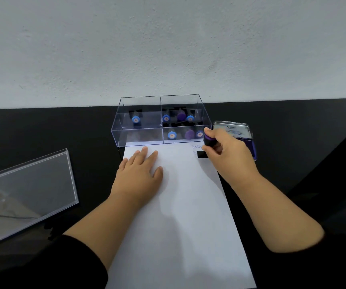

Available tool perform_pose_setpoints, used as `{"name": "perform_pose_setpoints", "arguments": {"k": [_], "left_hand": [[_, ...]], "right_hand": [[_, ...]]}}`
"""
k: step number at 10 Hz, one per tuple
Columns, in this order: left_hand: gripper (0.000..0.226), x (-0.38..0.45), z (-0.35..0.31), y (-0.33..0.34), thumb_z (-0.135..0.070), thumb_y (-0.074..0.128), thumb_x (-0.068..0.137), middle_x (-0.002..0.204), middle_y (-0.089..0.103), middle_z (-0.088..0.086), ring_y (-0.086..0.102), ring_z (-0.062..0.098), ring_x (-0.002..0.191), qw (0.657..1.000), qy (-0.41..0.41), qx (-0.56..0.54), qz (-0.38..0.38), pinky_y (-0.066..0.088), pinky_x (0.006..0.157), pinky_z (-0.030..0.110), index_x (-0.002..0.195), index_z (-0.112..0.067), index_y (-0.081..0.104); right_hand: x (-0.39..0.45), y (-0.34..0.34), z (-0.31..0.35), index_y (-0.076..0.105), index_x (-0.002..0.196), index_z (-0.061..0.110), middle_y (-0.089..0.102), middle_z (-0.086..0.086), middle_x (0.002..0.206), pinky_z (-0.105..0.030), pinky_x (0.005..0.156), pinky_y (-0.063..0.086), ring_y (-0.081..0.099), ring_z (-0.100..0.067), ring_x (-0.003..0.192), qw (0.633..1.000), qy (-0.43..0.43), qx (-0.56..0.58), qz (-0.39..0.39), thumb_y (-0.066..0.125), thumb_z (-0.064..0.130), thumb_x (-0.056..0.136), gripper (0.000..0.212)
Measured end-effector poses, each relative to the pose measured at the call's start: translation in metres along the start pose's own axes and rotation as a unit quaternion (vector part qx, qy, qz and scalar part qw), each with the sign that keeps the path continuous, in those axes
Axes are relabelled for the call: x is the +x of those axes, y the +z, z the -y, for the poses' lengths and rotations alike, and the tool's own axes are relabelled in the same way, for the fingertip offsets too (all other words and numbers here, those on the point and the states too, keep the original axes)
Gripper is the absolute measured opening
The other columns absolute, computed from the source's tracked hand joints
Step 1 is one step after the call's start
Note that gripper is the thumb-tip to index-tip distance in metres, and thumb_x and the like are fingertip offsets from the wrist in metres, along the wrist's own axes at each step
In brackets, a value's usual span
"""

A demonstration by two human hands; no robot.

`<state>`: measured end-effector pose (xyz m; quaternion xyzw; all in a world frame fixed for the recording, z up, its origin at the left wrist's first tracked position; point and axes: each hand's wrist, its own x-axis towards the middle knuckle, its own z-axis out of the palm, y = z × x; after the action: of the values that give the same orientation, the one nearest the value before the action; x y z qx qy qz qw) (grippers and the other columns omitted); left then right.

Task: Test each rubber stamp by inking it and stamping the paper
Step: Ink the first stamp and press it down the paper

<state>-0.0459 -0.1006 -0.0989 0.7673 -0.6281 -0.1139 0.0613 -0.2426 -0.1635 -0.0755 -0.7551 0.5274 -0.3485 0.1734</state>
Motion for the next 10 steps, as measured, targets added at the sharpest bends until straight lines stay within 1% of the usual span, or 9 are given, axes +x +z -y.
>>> {"name": "perform_pose_setpoints", "arguments": {"k": [1, 2, 3, 5, 6, 7, 8, 9, 10], "left_hand": [[0.054, 0.000, 0.000, 0.001, -0.045, 0.021, 0.101, 0.160, -0.004, -0.007, -0.005, 0.011, 0.147, 1.000, -0.001, -0.001, -0.001, -0.005, 0.117, 0.032, 0.152, -0.033, 0.007], [0.054, 0.000, 0.001, 0.001, -0.045, 0.021, 0.101, 0.160, -0.004, -0.007, -0.004, 0.011, 0.147, 1.000, 0.001, -0.002, 0.000, -0.005, 0.117, 0.032, 0.152, -0.033, 0.006], [0.054, 0.000, 0.001, 0.000, -0.045, 0.021, 0.101, 0.160, -0.004, -0.007, -0.005, 0.011, 0.147, 1.000, 0.001, -0.001, 0.001, -0.005, 0.117, 0.032, 0.152, -0.033, 0.006], [0.055, 0.001, 0.001, 0.001, -0.045, 0.021, 0.101, 0.160, -0.004, -0.006, -0.004, 0.012, 0.147, 1.000, 0.004, 0.001, 0.002, -0.005, 0.117, 0.033, 0.152, -0.033, 0.006], [0.055, 0.001, 0.001, 0.001, -0.046, 0.020, 0.101, 0.160, -0.004, -0.006, -0.004, 0.012, 0.147, 1.000, 0.003, 0.003, 0.005, -0.005, 0.117, 0.033, 0.152, -0.033, 0.006], [0.055, 0.001, 0.001, 0.000, -0.046, 0.020, 0.101, 0.160, -0.004, -0.006, -0.004, 0.012, 0.147, 1.000, 0.002, 0.004, 0.005, -0.005, 0.117, 0.033, 0.152, -0.033, 0.005], [0.055, 0.001, 0.000, 0.001, -0.046, 0.020, 0.101, 0.160, -0.004, -0.006, -0.004, 0.012, 0.147, 1.000, 0.003, 0.004, 0.006, -0.005, 0.117, 0.033, 0.152, -0.033, 0.005], [0.054, 0.001, 0.001, 0.001, -0.045, 0.020, 0.101, 0.160, -0.004, -0.006, -0.004, 0.012, 0.147, 1.000, 0.005, 0.003, 0.001, -0.004, 0.117, 0.032, 0.152, -0.033, 0.007], [0.054, 0.000, 0.001, 0.001, -0.044, 0.021, 0.101, 0.160, -0.003, -0.007, -0.004, 0.012, 0.147, 1.000, 0.004, -0.002, -0.002, -0.005, 0.117, 0.032, 0.152, -0.033, 0.008]], "right_hand": [[-0.001, 0.002, -0.001, 0.058, 0.123, 0.027, 0.054, 0.005, 0.078, -0.028, 0.073, 0.046, 0.050, -0.014, 0.073, 1.000, -0.008, -0.010, 0.010, 0.063, 0.021, 0.088, 0.035], [-0.001, 0.003, -0.001, 0.057, 0.123, 0.028, 0.054, 0.005, 0.080, -0.030, 0.076, 0.047, 0.050, -0.014, 0.074, 1.000, -0.008, -0.012, 0.017, 0.063, 0.021, 0.088, 0.036], [-0.001, 0.005, 0.000, 0.057, 0.123, 0.028, 0.053, 0.006, 0.082, -0.029, 0.076, 0.046, 0.050, -0.013, 0.078, 0.999, -0.010, -0.026, 0.028, 0.062, 0.022, 0.088, 0.036], [-0.003, 0.008, 0.001, 0.056, 0.123, 0.025, 0.055, 0.003, 0.086, -0.029, 0.077, 0.045, 0.053, -0.017, 0.081, 0.999, -0.008, -0.031, 0.027, 0.061, 0.020, 0.089, 0.035], [-0.004, 0.009, 0.000, 0.056, 0.123, 0.024, 0.055, 0.004, 0.087, -0.029, 0.077, 0.045, 0.052, -0.016, 0.081, 0.999, -0.018, -0.032, 0.025, 0.061, 0.020, 0.089, 0.035], [-0.003, 0.008, -0.001, 0.057, 0.123, 0.025, 0.056, 0.005, 0.084, -0.028, 0.077, 0.047, 0.052, -0.014, 0.076, 1.000, -0.010, -0.011, 0.014, 0.062, 0.020, 0.088, 0.036], [0.003, 0.000, -0.006, 0.060, 0.121, 0.026, 0.057, 0.014, 0.078, -0.021, 0.077, 0.047, 0.054, -0.009, 0.070, 0.996, 0.032, 0.067, -0.049, 0.065, 0.018, 0.086, 0.036], [0.007, -0.012, -0.015, 0.060, 0.116, 0.027, 0.057, 0.022, 0.081, -0.005, 0.070, 0.044, 0.055, 0.006, 0.066, 0.986, 0.062, 0.126, -0.091, 0.066, 0.016, 0.085, 0.034], [0.008, -0.021, -0.024, 0.058, 0.117, 0.028, 0.058, 0.020, 0.081, -0.006, 0.069, 0.043, 0.055, 0.011, 0.067, 0.979, 0.082, 0.145, -0.115, 0.067, 0.018, 0.085, 0.034]]}}
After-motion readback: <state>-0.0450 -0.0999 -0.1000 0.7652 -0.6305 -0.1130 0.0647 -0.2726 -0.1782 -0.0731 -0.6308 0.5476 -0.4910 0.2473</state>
